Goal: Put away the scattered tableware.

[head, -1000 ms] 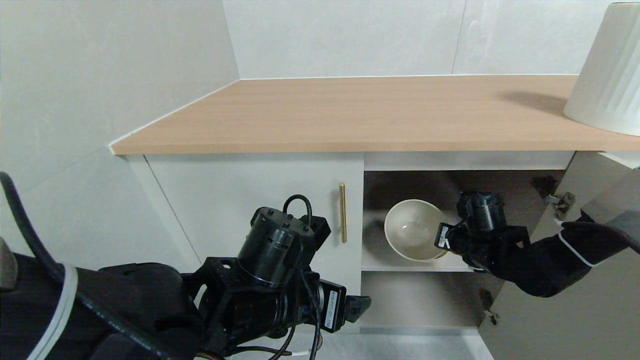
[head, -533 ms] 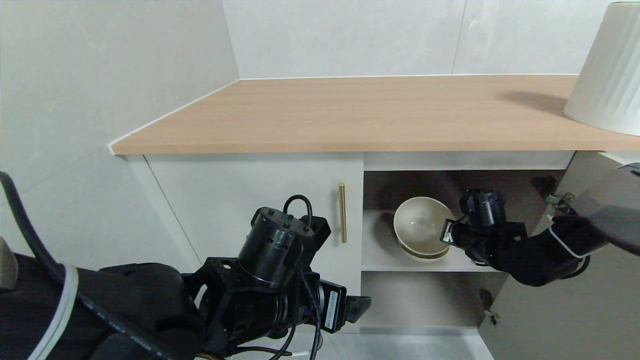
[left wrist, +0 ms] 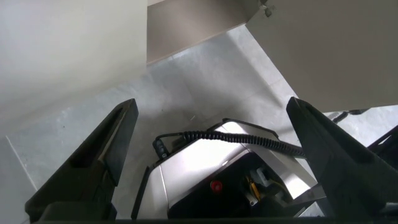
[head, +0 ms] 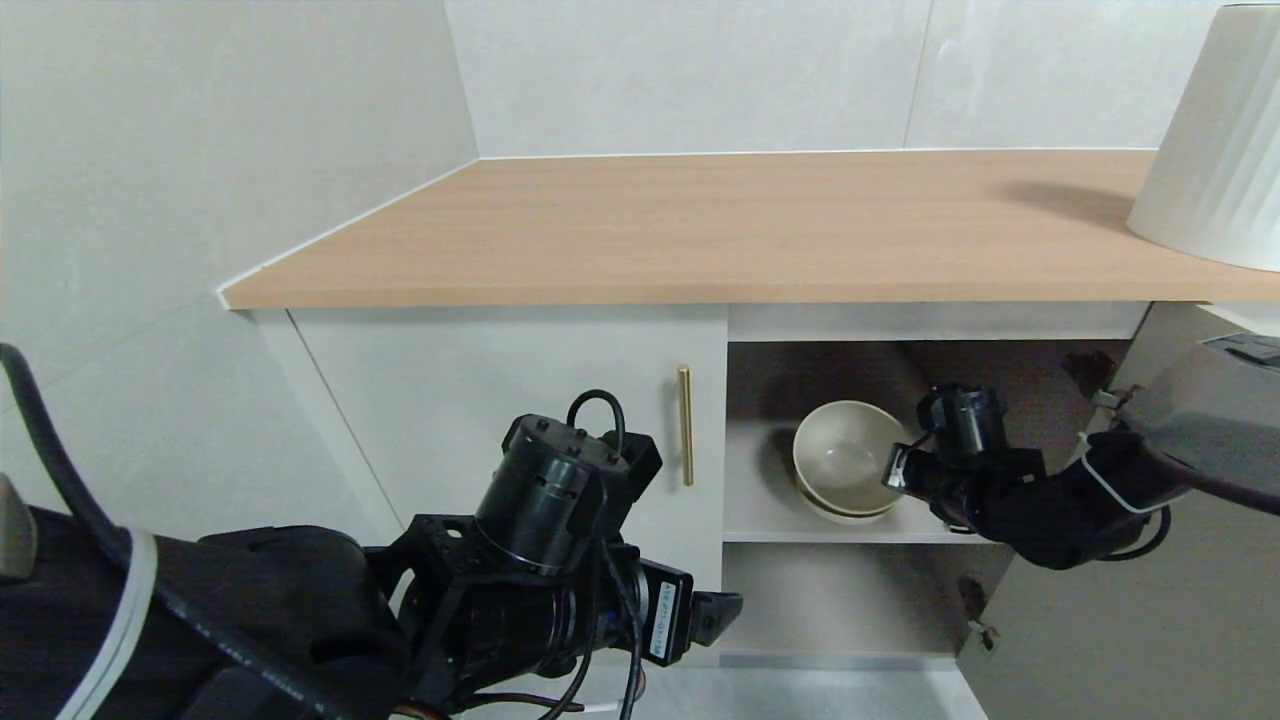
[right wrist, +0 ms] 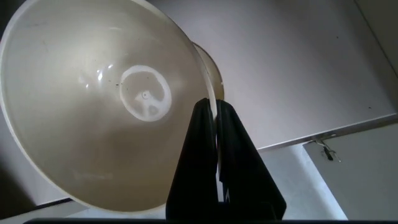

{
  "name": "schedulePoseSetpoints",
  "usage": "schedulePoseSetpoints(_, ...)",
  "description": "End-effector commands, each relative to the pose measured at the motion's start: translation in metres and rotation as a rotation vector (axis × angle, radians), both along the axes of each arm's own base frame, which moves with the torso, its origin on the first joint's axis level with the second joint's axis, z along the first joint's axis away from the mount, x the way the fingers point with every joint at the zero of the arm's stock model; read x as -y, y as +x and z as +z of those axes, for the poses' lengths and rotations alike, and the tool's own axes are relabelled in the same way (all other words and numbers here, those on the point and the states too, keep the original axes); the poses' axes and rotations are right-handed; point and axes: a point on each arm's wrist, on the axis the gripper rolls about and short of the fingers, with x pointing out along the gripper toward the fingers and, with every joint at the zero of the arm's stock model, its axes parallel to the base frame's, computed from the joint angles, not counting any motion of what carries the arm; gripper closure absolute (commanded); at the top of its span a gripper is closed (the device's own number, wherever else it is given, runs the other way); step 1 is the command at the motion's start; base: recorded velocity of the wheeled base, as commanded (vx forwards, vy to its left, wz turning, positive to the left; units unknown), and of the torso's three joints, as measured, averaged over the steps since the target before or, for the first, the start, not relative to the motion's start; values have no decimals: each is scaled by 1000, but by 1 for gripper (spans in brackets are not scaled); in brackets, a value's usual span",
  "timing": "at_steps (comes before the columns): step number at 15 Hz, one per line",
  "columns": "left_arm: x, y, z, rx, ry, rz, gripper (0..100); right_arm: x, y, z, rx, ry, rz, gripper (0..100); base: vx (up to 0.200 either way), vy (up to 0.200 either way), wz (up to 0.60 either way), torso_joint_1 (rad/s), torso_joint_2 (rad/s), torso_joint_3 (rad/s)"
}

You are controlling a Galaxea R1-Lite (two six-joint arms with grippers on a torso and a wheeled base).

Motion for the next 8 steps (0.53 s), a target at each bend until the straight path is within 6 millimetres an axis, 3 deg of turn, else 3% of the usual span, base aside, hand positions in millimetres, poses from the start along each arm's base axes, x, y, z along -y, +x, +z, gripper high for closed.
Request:
schedulePoseSetpoints(1, 0, 0, 0, 0, -1, 0, 0, 0, 1, -3, -7, -2, 0, 100, 0, 0, 0, 0, 0, 0)
schedulePoseSetpoints(8, 0, 0, 0, -1, 0, 1, 0, 0, 1, -7, -17, -6, -1, 100, 0, 0, 0, 0, 0, 0)
